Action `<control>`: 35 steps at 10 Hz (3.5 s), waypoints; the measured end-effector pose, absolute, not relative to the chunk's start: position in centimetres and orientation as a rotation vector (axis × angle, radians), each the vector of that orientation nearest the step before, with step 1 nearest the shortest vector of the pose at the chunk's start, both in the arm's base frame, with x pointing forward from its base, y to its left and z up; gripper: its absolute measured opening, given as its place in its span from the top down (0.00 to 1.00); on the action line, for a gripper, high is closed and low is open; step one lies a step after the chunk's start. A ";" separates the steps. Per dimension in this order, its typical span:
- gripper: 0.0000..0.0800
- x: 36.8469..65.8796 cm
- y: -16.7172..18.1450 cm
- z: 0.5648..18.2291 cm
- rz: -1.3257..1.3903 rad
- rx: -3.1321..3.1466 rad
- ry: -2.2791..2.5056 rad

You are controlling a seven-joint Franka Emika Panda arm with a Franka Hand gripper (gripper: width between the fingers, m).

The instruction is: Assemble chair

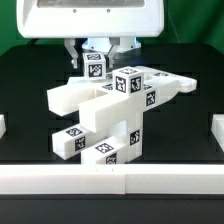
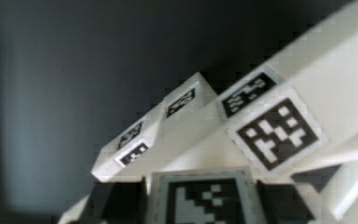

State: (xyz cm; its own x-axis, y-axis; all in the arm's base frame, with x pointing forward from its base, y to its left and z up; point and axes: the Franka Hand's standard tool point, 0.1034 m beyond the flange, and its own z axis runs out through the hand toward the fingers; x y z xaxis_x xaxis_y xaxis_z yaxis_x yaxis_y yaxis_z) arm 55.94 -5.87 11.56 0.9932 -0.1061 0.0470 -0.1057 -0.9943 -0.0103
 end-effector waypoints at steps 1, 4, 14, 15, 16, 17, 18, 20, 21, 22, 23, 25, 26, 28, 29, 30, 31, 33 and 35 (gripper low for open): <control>0.64 56.0 -5.8 11.6 -0.075 -3.116 0.286; 0.64 56.0 -5.7 11.6 -0.073 -3.076 0.549; 0.64 56.0 -5.1 11.5 -0.060 -2.789 1.366; 0.64 56.0 -5.2 11.5 -0.060 -2.799 1.348; 0.43 56.0 -5.2 11.5 -0.061 -2.820 1.304; 0.27 56.2 -5.0 11.6 -0.064 -2.840 1.270; 0.27 56.3 -4.9 11.7 -0.069 -2.885 1.167; 0.20 56.3 -5.0 11.7 -0.072 -2.982 0.908; 0.19 56.3 -5.0 11.7 -0.073 -3.009 0.820; 0.19 56.3 -5.0 11.7 -0.076 -3.048 0.683; 0.19 56.3 -5.0 11.7 -0.078 -3.092 0.498; 0.19 56.2 -4.7 11.6 -0.078 -3.126 0.264; 0.19 56.2 -4.6 11.6 -0.076 -3.147 0.072; 0.19 56.2 -4.8 11.6 -0.074 -3.147 -0.184; 0.19 56.2 -4.9 11.6 -0.073 -3.140 -0.302; 0.19 56.2 -5.0 11.6 -0.072 -3.132 -0.395; 0.19 56.2 -5.1 11.6 -0.071 -3.126 -0.444; 0.19 56.1 -5.5 11.6 -0.062 -3.094 -0.692; 0.19 56.1 -5.7 11.6 -0.051 -3.061 -0.867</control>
Offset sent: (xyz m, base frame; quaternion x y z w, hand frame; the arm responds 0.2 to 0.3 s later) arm 0.0000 0.0000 0.0000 0.0000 0.0000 0.1296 0.9916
